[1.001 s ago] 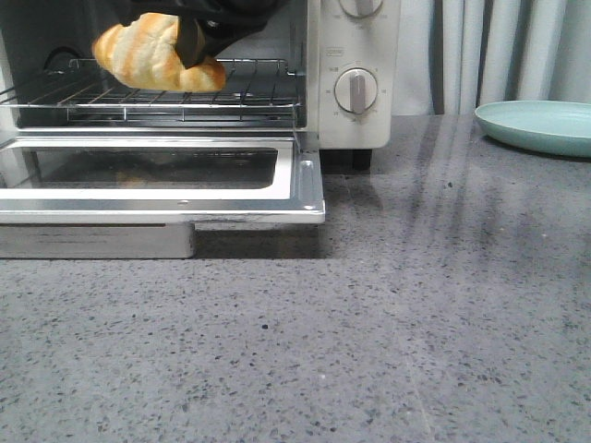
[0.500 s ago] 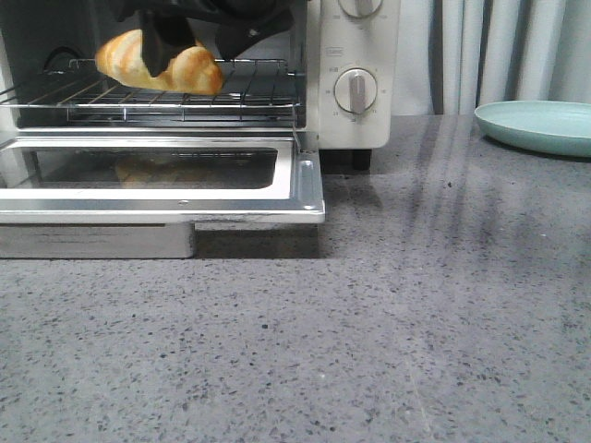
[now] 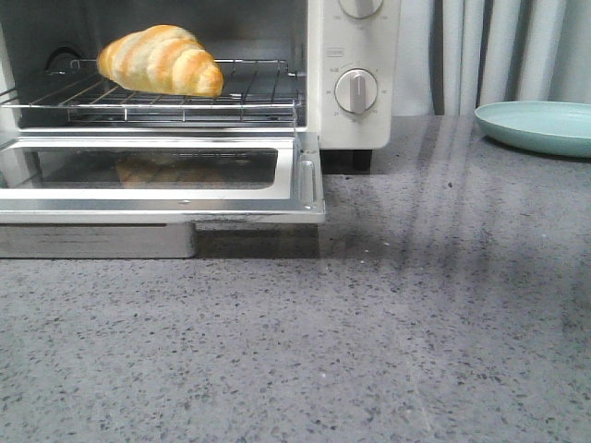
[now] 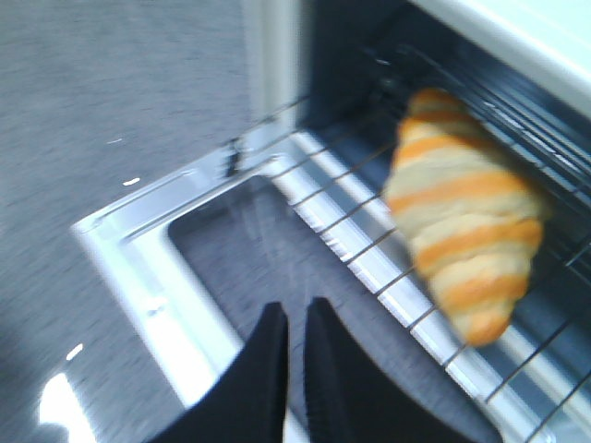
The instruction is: Put bread in oven
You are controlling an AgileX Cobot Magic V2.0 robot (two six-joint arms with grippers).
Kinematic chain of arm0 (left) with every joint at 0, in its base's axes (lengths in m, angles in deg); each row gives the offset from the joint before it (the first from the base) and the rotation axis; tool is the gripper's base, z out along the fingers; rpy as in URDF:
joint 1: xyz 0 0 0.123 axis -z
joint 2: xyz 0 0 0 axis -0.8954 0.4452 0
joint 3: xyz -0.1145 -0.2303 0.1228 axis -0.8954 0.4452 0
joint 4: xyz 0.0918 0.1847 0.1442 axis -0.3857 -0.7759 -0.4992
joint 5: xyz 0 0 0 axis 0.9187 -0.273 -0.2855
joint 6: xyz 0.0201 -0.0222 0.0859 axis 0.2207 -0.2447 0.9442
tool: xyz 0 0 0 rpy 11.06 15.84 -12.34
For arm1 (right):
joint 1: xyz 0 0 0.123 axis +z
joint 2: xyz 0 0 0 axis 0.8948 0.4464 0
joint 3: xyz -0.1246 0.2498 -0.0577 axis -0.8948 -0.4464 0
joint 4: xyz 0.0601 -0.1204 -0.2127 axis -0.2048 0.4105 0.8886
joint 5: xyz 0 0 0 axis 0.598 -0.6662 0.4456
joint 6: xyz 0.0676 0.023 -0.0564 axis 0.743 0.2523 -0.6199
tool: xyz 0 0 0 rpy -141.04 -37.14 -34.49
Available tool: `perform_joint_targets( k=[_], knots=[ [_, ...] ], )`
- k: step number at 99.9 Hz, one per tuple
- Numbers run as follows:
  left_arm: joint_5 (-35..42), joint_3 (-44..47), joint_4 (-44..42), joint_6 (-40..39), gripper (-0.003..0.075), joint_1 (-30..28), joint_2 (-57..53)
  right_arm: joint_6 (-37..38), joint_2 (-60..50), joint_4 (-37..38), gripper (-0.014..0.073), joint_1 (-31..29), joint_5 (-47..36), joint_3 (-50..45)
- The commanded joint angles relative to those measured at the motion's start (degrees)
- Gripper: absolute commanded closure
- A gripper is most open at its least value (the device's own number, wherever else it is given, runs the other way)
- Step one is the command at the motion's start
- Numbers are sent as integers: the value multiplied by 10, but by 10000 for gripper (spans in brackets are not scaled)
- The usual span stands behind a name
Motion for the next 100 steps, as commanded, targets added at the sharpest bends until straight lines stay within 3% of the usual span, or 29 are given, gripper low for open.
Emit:
perform_joint_targets(
  k=[1, 25, 61, 76, 100],
  knots=[
    [28, -20, -36, -2, 741, -1, -25, 1, -103, 35, 641, 20, -37, -46],
    [17, -20, -100, -4, 742, -1, -121, 1, -382, 45, 641, 13, -35, -250],
    [17, 46, -95, -4, 741, -1, -149, 1, -787, 122, 641, -88, -18, -486],
    [29, 54, -73, -4, 741, -1, -149, 2, -874, 122, 642, -115, 38, -530],
    [28, 54, -66, -4, 741, -1, -149, 2, -866, 126, 643, -116, 35, -536]
  ],
)
